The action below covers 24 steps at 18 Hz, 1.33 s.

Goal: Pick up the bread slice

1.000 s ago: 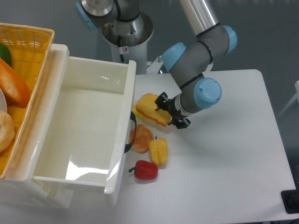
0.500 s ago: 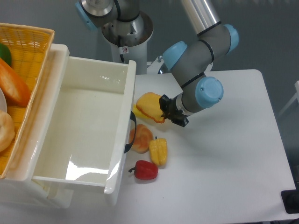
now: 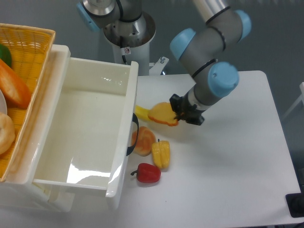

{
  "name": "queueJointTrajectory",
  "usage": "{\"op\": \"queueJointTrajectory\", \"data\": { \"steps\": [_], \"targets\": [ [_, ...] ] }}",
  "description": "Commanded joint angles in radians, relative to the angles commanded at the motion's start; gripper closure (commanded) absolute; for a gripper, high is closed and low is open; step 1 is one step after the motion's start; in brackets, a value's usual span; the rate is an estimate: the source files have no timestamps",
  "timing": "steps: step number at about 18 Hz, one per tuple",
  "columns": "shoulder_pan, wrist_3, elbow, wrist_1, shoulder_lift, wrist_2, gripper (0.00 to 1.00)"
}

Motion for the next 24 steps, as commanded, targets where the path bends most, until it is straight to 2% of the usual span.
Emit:
{"op": "queueJointTrajectory", "data": {
  "steps": [7, 9, 13, 15, 24],
  "targets": [
    [0.063, 0.043, 0.097, 0.009, 0.005, 0.023, 1.00],
    [0.065, 0.086, 0.131, 0.009, -0.003, 0.046, 1.00],
    [0.065, 0.090, 0.163, 0.009, -0.008, 0.127, 1.00],
    [0.060, 0.093, 0.200, 0.003, -0.028, 0.152, 1.00],
    [0.104, 0.175, 0.206, 0.031, -0.035, 0.155, 1.00]
  ]
}}
